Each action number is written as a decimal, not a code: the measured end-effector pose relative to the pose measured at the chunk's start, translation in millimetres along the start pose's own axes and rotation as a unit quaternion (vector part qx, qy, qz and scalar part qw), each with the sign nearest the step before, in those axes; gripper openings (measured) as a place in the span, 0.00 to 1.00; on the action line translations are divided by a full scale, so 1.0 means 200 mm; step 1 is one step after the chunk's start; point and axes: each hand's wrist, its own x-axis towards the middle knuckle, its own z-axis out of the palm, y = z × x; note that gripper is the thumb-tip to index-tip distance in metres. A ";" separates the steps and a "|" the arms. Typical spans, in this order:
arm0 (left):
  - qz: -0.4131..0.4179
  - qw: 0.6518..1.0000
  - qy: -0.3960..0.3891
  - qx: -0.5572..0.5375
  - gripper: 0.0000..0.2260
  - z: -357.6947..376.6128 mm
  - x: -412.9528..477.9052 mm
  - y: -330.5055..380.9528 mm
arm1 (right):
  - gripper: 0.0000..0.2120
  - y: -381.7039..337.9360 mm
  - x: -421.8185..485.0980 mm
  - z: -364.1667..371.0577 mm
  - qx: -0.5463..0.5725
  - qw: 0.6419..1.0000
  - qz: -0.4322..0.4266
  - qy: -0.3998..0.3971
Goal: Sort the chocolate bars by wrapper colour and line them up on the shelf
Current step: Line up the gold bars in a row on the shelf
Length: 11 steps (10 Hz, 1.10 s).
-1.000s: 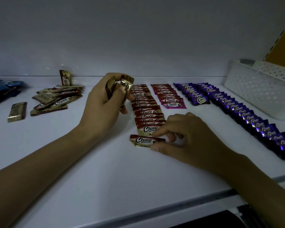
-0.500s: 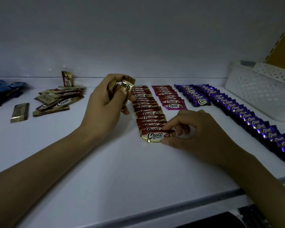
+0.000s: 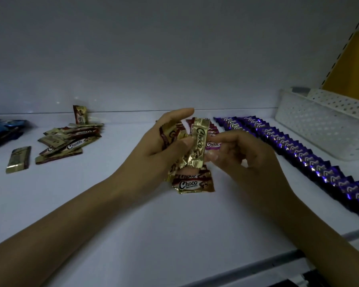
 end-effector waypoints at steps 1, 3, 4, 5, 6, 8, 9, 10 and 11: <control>0.020 0.999 0.006 0.043 0.22 0.01 0.02 0.03 | 0.14 -0.01 0.01 0.01 0.033 0.999 -0.001 0.024; 0.006 0.999 -0.014 0.039 0.20 0.04 0.01 -0.01 | 0.06 0.00 0.03 0.01 0.058 0.998 -0.010 0.004; 0.037 0.998 -0.009 0.045 0.17 0.02 0.04 0.01 | 0.05 0.01 0.03 -0.02 0.066 0.994 -0.059 0.062; 0.074 0.993 0.049 0.078 0.14 -0.03 0.07 0.01 | 0.06 0.02 0.00 -0.03 0.032 0.994 -0.096 0.039; 0.067 0.982 0.130 0.123 0.11 -0.10 0.07 -0.02 | 0.08 -0.01 -0.04 0.00 -0.004 0.991 -0.119 -0.066; 0.097 0.953 0.184 0.218 0.10 -0.20 0.07 -0.05 | 0.20 -0.02 -0.08 0.02 -0.178 0.962 -0.069 -0.193; 0.105 0.950 0.183 0.228 0.10 -0.19 0.07 -0.06 | 0.13 -0.04 -0.06 0.02 -0.144 0.966 -0.077 -0.202; 0.104 0.950 0.170 0.242 0.11 -0.19 0.07 -0.07 | 0.07 -0.03 -0.05 0.01 -0.136 0.965 -0.088 -0.204; 0.108 0.950 0.165 0.243 0.11 -0.18 0.07 -0.07 | 0.05 -0.03 -0.05 -0.02 -0.141 0.967 -0.081 -0.196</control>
